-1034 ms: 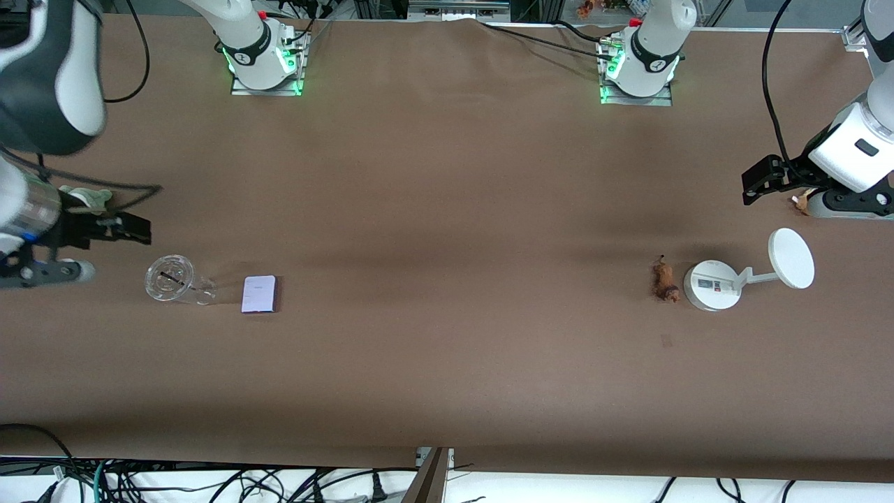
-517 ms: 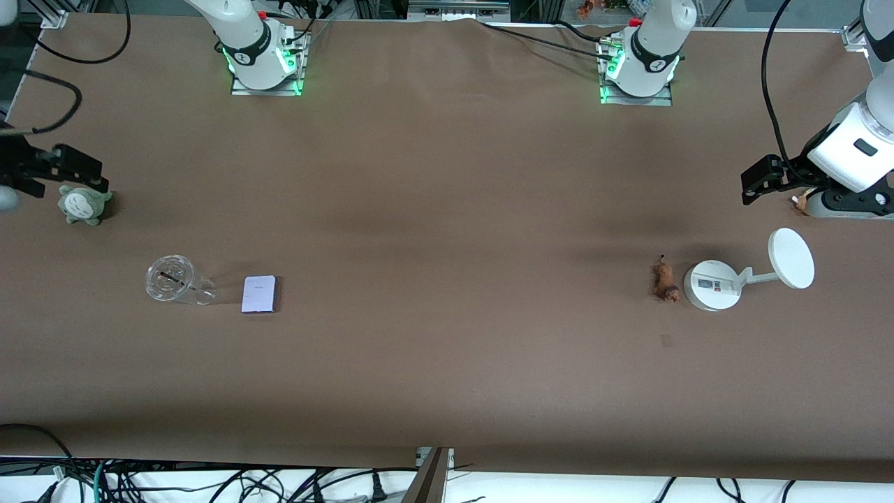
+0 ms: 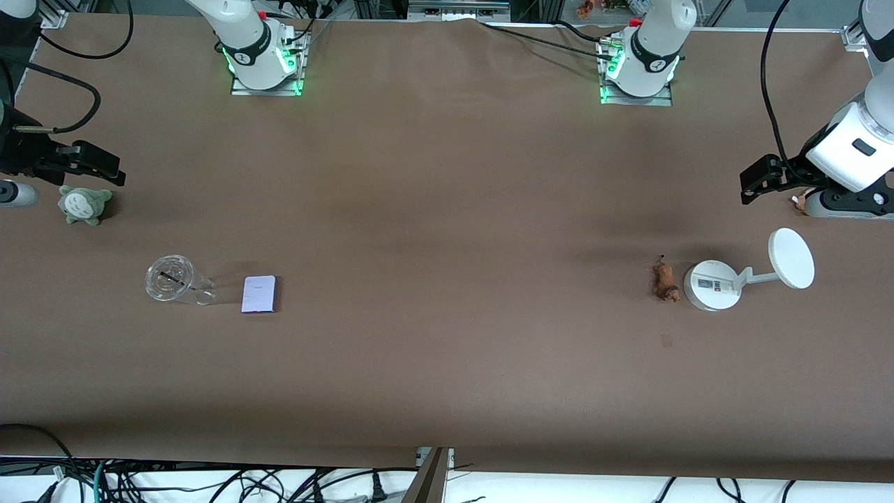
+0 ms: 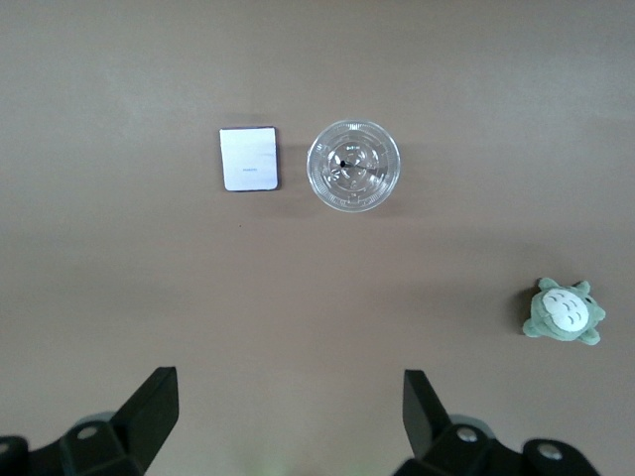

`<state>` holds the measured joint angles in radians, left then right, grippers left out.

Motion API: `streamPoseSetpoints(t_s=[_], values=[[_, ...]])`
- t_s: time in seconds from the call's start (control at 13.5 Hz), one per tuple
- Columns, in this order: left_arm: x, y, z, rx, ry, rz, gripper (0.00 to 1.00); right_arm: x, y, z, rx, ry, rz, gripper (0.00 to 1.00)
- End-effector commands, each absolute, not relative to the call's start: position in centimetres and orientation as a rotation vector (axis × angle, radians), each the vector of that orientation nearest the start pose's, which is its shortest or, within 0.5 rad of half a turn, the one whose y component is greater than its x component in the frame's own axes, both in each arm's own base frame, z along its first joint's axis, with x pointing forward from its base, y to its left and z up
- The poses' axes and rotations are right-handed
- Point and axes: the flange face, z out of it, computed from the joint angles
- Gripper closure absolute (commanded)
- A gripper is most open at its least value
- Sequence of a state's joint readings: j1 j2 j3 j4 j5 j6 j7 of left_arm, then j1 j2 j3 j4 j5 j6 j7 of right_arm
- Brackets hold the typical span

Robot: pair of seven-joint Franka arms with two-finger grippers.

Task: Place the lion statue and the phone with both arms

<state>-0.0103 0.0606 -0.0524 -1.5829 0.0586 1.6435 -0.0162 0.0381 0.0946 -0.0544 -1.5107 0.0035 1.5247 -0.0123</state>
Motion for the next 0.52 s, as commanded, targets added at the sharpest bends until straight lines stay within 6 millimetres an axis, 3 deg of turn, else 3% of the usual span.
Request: streamPoseSetpoints(t_s=[0.0, 0.44], values=[[57.36, -3.16, 59.83, -3.096, 0.106, 0.003, 0.00, 57.75, -1.03, 60.00, -3.150, -0.014, 0.136, 0.00], [57.24, -3.50, 59.87, -3.096, 0.113, 0.009, 0.00, 57.81, -1.03, 59.92, -3.151, -0.012, 0.136, 0.00]])
